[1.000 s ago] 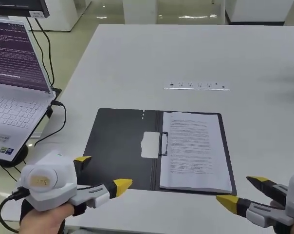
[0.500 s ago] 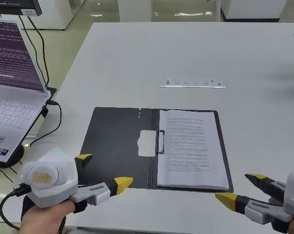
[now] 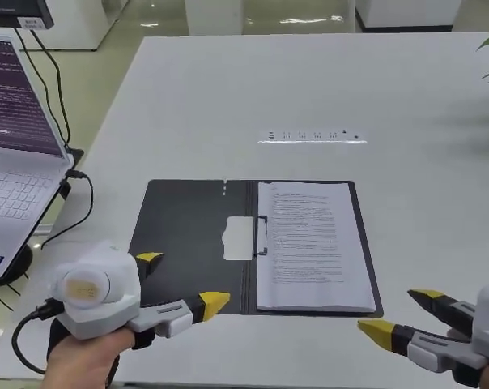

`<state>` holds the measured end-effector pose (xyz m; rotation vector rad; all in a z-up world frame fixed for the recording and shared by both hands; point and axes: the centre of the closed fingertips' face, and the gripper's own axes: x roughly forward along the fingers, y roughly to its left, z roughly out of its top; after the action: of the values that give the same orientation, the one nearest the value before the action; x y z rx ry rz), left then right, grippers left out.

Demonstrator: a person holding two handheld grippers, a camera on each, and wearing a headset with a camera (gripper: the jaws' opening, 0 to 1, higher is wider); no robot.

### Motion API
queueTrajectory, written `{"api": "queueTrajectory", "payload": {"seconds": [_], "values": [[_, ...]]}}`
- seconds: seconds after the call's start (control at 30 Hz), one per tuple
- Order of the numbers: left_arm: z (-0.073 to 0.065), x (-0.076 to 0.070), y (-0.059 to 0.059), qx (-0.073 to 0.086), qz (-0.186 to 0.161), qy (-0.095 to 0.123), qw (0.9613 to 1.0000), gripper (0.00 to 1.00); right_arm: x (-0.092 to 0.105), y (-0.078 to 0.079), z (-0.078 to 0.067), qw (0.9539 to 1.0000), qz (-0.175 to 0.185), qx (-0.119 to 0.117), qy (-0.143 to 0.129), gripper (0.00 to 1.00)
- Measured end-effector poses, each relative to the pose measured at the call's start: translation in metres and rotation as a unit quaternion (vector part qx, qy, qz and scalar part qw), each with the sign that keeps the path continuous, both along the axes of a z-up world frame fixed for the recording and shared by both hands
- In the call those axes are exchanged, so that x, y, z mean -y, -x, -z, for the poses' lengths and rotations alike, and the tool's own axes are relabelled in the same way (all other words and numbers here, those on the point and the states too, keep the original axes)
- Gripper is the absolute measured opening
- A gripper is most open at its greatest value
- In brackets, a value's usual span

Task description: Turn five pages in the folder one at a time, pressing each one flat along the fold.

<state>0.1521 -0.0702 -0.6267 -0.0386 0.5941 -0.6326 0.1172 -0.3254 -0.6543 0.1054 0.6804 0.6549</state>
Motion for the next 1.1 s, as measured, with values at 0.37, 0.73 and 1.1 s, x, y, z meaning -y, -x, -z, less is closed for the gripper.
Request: {"api": "queueTrajectory", "payload": {"seconds": [0.37,0.73,1.1], "values": [[0.001,0.013,-0.004,-0.002,0.032,-0.007,0.9995,0.79,-0.004,0.001,0.000,1.0000,0.001,-0.004,0.001,0.69],[0.004,0.026,-0.011,-0.002,0.079,-0.033,0.9963,0.79,0.000,0.001,0.000,1.0000,0.007,-0.005,-0.001,0.69],[0.010,0.049,-0.020,-0.001,0.137,-0.062,0.9886,0.78,0.009,0.002,0.002,0.9998,0.018,-0.007,-0.003,0.69]]}}
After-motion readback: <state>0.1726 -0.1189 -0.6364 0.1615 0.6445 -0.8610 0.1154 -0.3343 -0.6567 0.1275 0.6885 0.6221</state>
